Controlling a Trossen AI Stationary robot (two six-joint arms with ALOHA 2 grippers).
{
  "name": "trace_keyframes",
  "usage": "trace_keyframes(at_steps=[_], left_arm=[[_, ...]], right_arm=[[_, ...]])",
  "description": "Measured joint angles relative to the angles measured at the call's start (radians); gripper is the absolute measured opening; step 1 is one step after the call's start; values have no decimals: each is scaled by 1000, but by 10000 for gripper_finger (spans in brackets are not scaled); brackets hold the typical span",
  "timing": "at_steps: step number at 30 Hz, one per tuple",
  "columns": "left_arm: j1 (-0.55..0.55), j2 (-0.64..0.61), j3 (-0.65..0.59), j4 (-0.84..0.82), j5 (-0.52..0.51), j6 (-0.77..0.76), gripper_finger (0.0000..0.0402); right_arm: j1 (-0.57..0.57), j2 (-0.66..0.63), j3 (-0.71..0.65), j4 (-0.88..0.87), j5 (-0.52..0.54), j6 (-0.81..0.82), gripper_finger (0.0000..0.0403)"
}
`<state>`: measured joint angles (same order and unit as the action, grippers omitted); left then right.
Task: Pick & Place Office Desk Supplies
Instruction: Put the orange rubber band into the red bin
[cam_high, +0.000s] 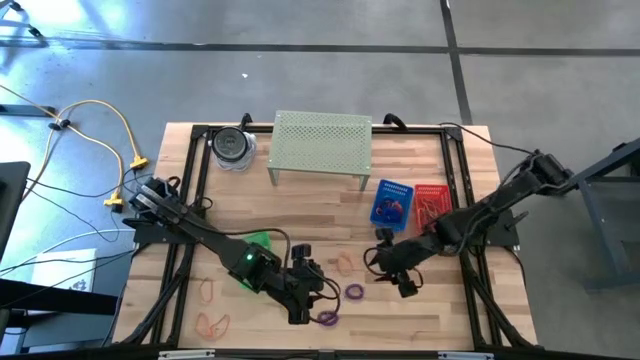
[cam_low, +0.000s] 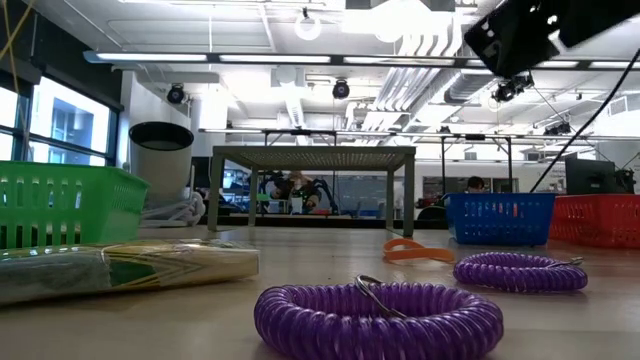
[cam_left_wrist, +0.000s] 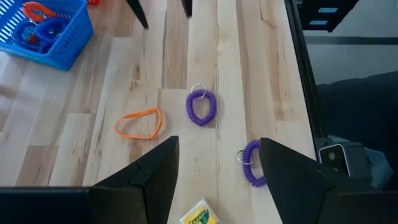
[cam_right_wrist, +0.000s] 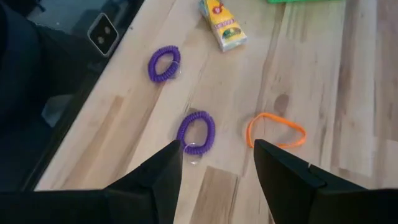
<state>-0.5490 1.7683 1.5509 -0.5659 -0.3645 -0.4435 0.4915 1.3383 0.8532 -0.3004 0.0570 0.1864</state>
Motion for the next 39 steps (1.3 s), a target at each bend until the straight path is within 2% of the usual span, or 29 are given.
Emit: trace_keyframes(at_steps=[4, 10, 14, 19, 26, 28, 30, 36, 39], left_arm=[[-5, 0, -1, -2, 0, 2, 214], [-23, 0, -1, -2, 0, 2, 214], [-41, 0, -2, -3, 0, 2, 214], [-58, 0, -2, -3, 1, 20, 214], [-79, 0, -2, -3, 1, 19, 214], [-87, 0, -2, -9, 9, 19, 214], [-96, 0, -2, -30, 44, 10, 214], [-120, -13, -3, -120, 268, -119, 214], [-134, -18, -3, -152, 305, -157, 214]], right_arm=[[4, 67, 0, 44, -2, 0, 187], [30, 169, 0, 133, 57, 3, 187], [43, 215, 0, 164, 94, 68, 187], [64, 242, -1, 164, 149, 129, 183], [70, 242, 0, 283, 287, 90, 165], [61, 244, 0, 313, 298, 81, 161], [44, 268, 0, 372, 286, 79, 159], [24, 344, 0, 448, 285, 78, 158], [13, 386, 0, 450, 288, 80, 158]])
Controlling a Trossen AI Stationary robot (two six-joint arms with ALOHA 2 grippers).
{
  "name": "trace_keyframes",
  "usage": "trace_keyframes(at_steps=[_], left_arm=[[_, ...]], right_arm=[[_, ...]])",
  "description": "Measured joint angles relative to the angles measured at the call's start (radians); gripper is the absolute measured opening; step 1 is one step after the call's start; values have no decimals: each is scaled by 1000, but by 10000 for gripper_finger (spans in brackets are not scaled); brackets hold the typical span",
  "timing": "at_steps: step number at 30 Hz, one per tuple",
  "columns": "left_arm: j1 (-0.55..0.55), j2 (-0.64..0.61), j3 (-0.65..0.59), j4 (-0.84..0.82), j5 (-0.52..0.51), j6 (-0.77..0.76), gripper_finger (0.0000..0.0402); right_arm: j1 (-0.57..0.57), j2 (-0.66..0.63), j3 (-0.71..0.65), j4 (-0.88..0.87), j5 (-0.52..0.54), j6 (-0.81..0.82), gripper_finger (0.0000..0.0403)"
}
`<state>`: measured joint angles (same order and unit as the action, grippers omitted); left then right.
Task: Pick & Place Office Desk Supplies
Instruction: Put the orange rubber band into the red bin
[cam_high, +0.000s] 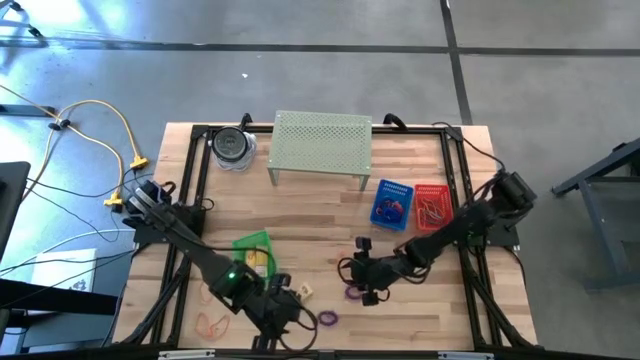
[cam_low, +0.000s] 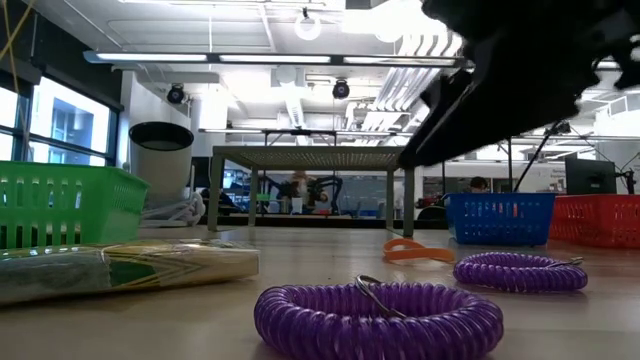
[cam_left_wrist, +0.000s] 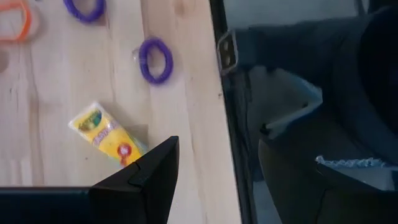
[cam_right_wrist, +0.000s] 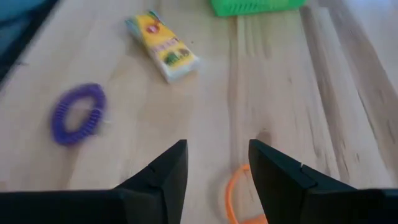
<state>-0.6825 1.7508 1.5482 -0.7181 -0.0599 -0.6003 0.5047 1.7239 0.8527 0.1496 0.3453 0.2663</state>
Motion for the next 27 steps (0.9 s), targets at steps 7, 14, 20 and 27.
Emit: trace_keyframes(at_steps=[7, 14, 20, 27], left_arm=[[-20, -1, 0, -28, 0, -1, 214], [-43, -1, 0, -27, -3, -3, 214], [-60, -1, 0, -27, -28, -27, 214], [-61, -1, 0, -27, -29, -29, 214]], right_arm=[[-3, 70, 0, 5, 12, 9, 158], [-9, 115, 0, -2, 21, -3, 158], [-27, 152, 1, 2, 5, 0, 158], [-35, 176, 5, -11, -14, 3, 146]])
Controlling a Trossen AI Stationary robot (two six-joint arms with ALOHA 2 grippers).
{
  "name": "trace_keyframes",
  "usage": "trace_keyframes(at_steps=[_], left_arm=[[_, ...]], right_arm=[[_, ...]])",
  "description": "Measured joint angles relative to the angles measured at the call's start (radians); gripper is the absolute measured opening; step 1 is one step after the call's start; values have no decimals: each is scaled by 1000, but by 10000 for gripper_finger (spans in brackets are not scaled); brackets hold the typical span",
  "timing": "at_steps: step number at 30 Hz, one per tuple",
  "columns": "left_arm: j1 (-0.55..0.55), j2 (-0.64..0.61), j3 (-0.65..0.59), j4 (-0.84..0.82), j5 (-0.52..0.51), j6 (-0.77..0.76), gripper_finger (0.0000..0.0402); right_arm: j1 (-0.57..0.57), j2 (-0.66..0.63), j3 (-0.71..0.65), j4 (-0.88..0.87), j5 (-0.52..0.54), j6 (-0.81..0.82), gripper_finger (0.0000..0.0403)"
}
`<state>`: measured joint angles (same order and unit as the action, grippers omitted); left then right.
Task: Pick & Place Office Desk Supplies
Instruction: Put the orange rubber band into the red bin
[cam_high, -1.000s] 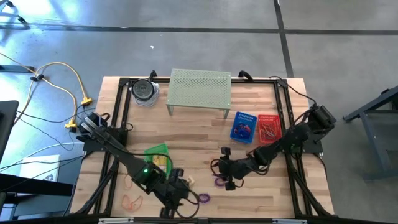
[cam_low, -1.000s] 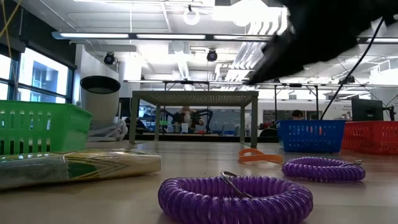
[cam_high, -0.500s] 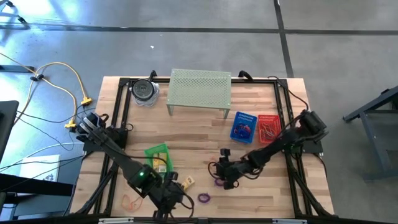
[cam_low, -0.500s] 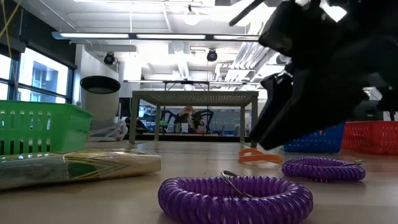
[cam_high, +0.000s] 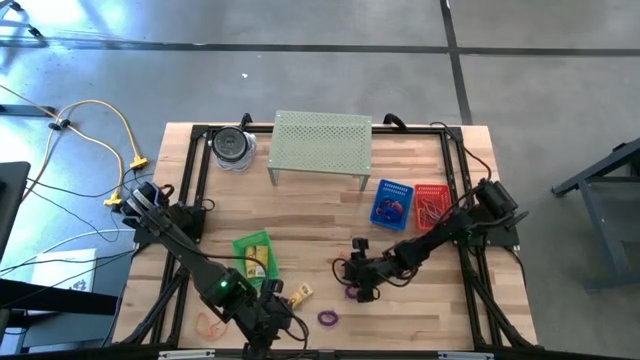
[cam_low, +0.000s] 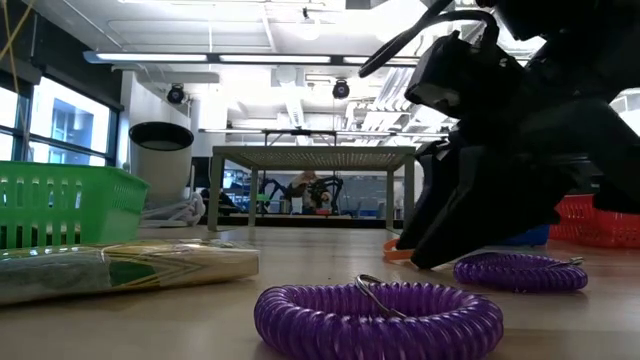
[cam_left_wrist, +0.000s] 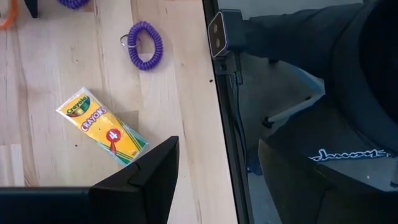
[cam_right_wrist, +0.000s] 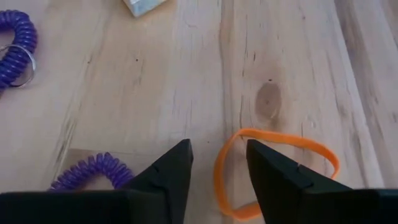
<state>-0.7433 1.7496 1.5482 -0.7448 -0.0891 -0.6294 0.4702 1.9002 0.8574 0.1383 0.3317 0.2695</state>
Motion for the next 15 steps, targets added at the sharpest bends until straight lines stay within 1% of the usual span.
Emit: trace_keyframes(at_steps=[4, 10, 15], left_arm=[[0, 0, 0, 0, -1, 0, 214], [0, 0, 0, 0, -2, 0, 214], [-1, 0, 0, 0, -21, -23, 214]], right_arm=[[1, 1, 0, -20, 7, -1, 106], [-17, 2, 2, -78, -7, 34, 14], [-23, 2, 1, -85, -4, 41, 3]])
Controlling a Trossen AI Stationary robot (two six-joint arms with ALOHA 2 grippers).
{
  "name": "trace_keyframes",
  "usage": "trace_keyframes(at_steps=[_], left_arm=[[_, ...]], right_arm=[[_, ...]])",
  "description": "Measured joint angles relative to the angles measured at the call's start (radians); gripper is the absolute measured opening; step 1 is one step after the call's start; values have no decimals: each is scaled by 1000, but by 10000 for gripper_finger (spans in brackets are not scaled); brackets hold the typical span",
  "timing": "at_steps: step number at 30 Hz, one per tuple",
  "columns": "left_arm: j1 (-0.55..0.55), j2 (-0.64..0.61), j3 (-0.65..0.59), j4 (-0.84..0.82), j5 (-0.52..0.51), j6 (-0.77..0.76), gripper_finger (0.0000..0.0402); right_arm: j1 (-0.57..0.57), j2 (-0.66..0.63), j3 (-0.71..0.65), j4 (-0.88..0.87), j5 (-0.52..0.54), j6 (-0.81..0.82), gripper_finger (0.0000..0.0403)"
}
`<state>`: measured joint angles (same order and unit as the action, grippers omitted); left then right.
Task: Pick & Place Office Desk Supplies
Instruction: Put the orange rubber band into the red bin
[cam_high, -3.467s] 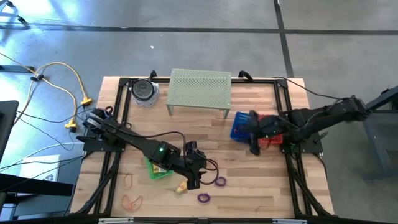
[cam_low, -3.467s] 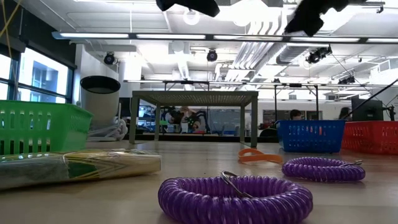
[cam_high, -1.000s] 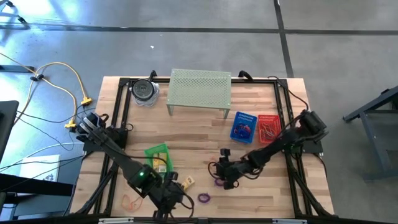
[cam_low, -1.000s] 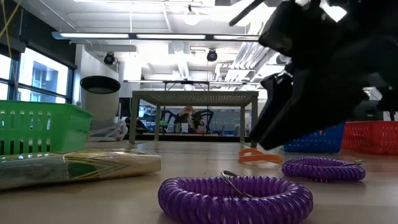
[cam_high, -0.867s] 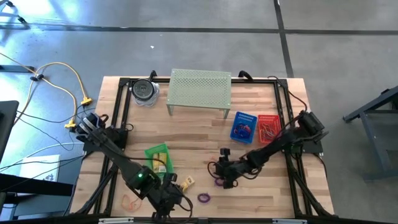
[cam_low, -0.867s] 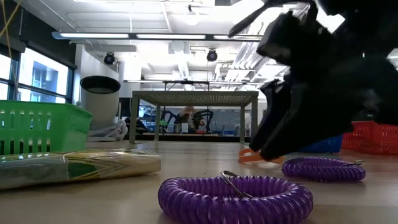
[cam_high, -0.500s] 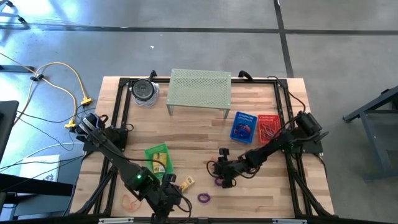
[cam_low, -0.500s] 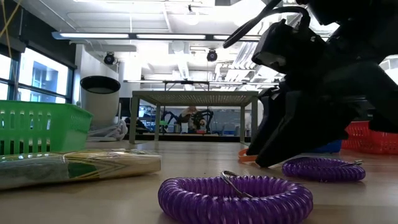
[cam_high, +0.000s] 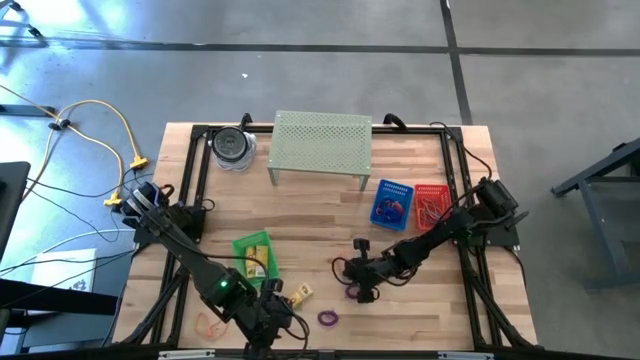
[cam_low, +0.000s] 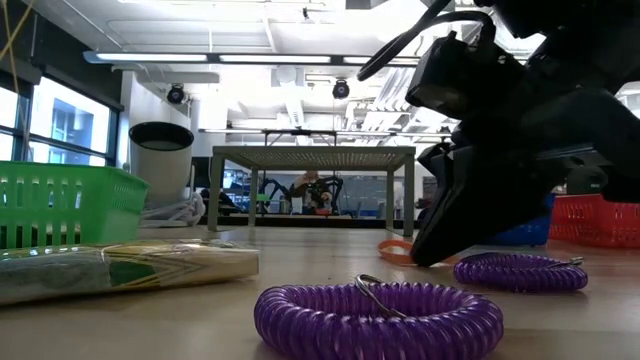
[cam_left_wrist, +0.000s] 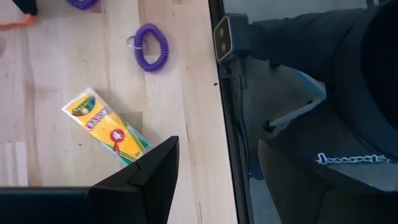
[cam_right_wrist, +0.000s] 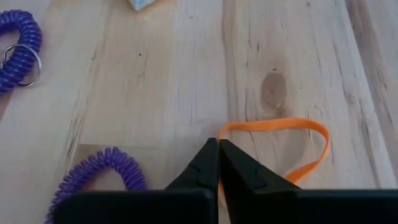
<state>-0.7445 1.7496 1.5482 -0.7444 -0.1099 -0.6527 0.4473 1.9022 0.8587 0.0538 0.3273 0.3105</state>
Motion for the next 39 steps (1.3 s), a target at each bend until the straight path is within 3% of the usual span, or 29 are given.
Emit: trace_keyframes(at_steps=[7, 15, 25, 32, 35, 39], left_arm=[[-12, 0, 0, 0, -32, -7, 214], [-15, 0, 0, 0, -74, -7, 214], [19, 0, 0, 0, -79, 28, 214], [24, 0, 0, 0, -96, 79, 214], [25, 0, 0, 0, -98, 120, 214], [36, 0, 0, 0, -106, 171, 214]], right_arm=[[3, -18, 45, -92, 14, -1, 2], [41, -27, 241, -544, 78, 56, 2], [129, -30, 490, -1129, 123, 323, 2], [199, -32, 578, -1520, 68, 636, 2], [226, -49, 579, -1627, 26, 723, 2], [254, -134, 546, -1620, 12, 725, 2]])
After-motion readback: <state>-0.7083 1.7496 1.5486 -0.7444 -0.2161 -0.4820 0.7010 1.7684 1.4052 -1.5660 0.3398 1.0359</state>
